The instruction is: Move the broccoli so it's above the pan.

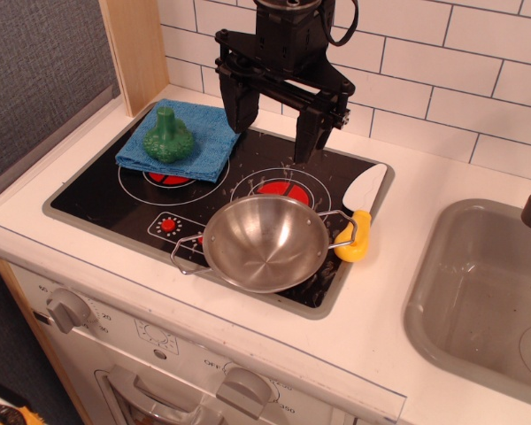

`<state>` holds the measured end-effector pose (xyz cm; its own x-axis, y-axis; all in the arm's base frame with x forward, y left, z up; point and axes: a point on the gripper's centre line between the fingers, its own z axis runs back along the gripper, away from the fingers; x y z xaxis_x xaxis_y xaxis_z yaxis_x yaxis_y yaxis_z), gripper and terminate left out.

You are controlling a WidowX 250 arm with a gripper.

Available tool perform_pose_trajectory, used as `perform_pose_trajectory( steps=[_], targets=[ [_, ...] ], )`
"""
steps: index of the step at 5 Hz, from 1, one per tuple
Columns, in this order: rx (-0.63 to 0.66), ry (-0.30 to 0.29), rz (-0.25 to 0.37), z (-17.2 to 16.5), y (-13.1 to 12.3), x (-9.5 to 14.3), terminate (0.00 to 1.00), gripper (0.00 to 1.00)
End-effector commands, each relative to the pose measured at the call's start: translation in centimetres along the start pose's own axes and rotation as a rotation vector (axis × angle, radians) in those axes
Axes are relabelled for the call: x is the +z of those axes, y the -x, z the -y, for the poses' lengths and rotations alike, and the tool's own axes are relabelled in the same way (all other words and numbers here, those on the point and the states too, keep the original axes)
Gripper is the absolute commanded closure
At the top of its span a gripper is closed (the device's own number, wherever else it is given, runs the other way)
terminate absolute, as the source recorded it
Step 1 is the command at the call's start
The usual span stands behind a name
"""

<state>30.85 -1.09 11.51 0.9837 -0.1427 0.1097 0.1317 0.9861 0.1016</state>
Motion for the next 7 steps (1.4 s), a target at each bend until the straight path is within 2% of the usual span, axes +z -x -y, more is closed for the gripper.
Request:
perform_pose_trajectory(
  steps=[1, 3, 4, 6, 7],
  targets=[
    [0.000, 0.000, 0.000, 0.0, 0.0, 0.0, 0.00, 0.00],
    [0.165, -0.034, 0.008, -10.2, -0.4, -0.4, 0.00, 0.00],
    [0.222, -0.059, -0.007, -13.7, -0.4, -1.5, 0.00, 0.00],
    [0.252, -0.031, -0.088, -15.7, -1.6, -6.2, 0.00, 0.00],
    [0.256, -0.027, -0.118, -15.8, -1.5, -7.6, 0.00, 0.00]
  ],
)
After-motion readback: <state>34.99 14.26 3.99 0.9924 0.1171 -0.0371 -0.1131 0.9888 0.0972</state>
